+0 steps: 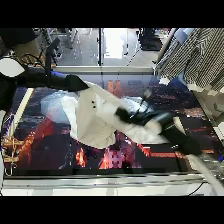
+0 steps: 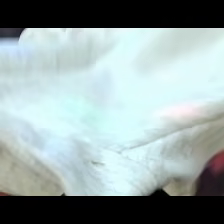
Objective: Fold the clothes and pants, and hang the long-sleeved shirts on hangers.
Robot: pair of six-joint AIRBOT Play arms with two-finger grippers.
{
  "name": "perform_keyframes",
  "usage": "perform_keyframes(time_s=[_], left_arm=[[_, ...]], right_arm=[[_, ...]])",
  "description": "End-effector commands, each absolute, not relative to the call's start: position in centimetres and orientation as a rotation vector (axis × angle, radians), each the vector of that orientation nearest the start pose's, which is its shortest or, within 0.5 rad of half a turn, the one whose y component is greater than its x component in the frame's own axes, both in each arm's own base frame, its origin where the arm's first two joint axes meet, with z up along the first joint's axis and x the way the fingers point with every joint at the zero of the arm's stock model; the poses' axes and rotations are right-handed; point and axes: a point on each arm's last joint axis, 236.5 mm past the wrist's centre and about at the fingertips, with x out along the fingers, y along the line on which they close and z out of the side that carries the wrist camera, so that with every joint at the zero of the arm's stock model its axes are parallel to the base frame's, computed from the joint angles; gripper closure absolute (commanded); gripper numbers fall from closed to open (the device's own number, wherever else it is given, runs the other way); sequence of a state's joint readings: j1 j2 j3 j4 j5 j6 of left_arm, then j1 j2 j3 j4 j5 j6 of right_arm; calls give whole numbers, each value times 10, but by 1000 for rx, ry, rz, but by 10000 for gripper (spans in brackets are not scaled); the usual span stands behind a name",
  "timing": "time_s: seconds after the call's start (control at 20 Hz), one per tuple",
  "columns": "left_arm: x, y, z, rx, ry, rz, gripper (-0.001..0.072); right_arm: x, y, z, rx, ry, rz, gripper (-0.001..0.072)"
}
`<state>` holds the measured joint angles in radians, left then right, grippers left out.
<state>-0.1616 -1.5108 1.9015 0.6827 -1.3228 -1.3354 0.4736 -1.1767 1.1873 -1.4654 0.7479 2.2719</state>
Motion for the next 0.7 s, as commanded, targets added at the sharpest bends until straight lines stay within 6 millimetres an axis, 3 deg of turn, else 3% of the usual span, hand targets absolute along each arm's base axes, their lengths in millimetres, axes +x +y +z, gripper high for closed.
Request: perform_keyframes(time_s=[0.0, 0.1, 0.15, 0.2, 0.25, 0.3, 0.35, 0.45, 0.55, 0.65], left_arm=[[410, -284, 314, -508, 673, -1142, 693], [406, -302, 357, -612, 537, -1214, 693], [404, -308, 373, -637, 474, -1231, 693], [402, -314, 384, -633, 427, -1232, 694], [399, -322, 388, -609, 396, -1227, 694], [395, -331, 386, -572, 389, -1214, 694], [391, -339, 379, -521, 396, -1200, 694], [379, -354, 344, -421, 477, -1183, 694], [370, -356, 284, -349, 620, -1137, 694], [365, -343, 218, -352, 760, -1061, 693]], right_arm=[[416, 120, 268, 241, 622, 182, 681], [413, 116, 394, 198, 341, 269, 681], [408, 121, 436, 186, 245, 305, 680], [403, 132, 465, 179, 179, 356, 680], [401, 146, 477, 166, 147, 409, 680], [402, 157, 466, 164, 177, 445, 680], [406, 165, 442, 162, 250, 460, 679], [409, 170, 366, 131, 488, 454, 679], [391, 163, 290, 55, 765, 435, 680], [366, 151, 243, -35, 961, 435, 680]])
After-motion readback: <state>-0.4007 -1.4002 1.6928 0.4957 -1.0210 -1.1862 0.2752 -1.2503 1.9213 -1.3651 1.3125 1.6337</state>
